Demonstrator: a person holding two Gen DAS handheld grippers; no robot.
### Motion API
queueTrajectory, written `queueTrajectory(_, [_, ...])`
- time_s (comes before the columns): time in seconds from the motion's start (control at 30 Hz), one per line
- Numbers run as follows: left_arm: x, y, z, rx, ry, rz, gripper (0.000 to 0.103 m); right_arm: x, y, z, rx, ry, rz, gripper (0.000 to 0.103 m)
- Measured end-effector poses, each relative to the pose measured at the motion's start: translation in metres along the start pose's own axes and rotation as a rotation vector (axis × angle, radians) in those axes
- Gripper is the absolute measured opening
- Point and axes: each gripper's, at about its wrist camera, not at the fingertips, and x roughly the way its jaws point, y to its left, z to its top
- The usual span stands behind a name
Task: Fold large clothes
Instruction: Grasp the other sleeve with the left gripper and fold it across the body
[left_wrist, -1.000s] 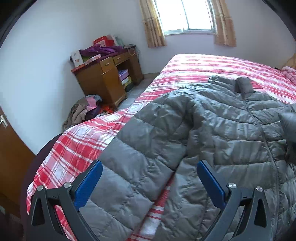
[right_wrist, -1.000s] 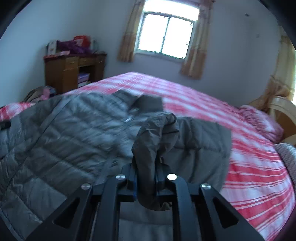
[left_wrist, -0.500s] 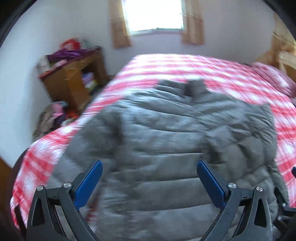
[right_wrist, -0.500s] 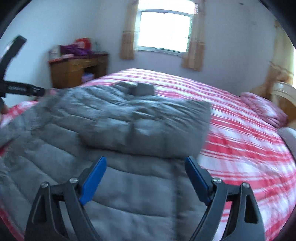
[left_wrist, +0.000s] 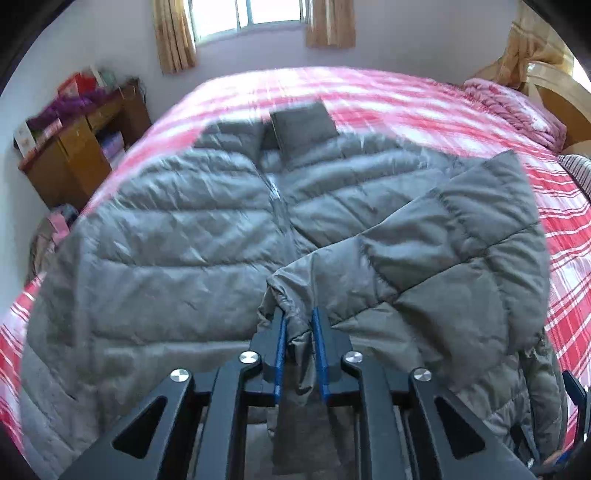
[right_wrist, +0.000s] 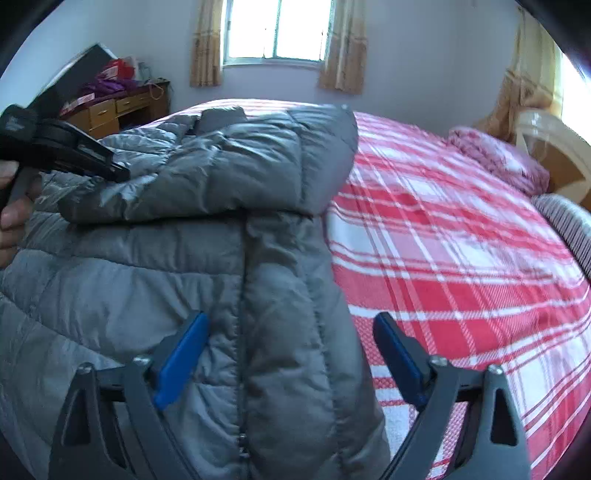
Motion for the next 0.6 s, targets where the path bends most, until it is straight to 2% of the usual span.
queueTrajectory(0.1, [-0.029,0.022,-0.003,0.009,-0.076,0.04,0.012,0.0,-0.008,-0.006,0.032,0.013,0.02,0.096])
queueTrajectory(0.2, [-0.051,0.047,-0.01,0.002,-0.119,0.097,0.012,-0.001,-0.009,-0.008,0.032,0.01,0.019,0.097])
queueTrajectory(0.3, [-0.054,0.07,-0.024,-0.004,-0.12,0.171,0.012,0.0,-0.008,-0.008,0.029,0.016,0.011,0.099])
queueTrajectory(0.43, [-0.029,0.086,-0.043,-0.004,-0.081,0.25,0.012,0.001,-0.004,-0.007,0.026,0.019,0.002,0.1])
queueTrajectory(0.5, [-0.016,0.089,-0.046,-0.005,-0.05,0.274,0.017,0.002,-0.003,-0.008,0.025,0.024,0.001,0.1])
queueTrajectory(0.57, [-0.013,0.09,-0.045,-0.005,-0.032,0.324,0.036,0.003,-0.006,-0.006,0.032,0.035,0.014,0.1])
queueTrajectory(0.6, [-0.018,0.091,-0.044,-0.005,-0.049,0.331,0.039,0.002,-0.009,-0.004,0.043,0.044,0.039,0.099])
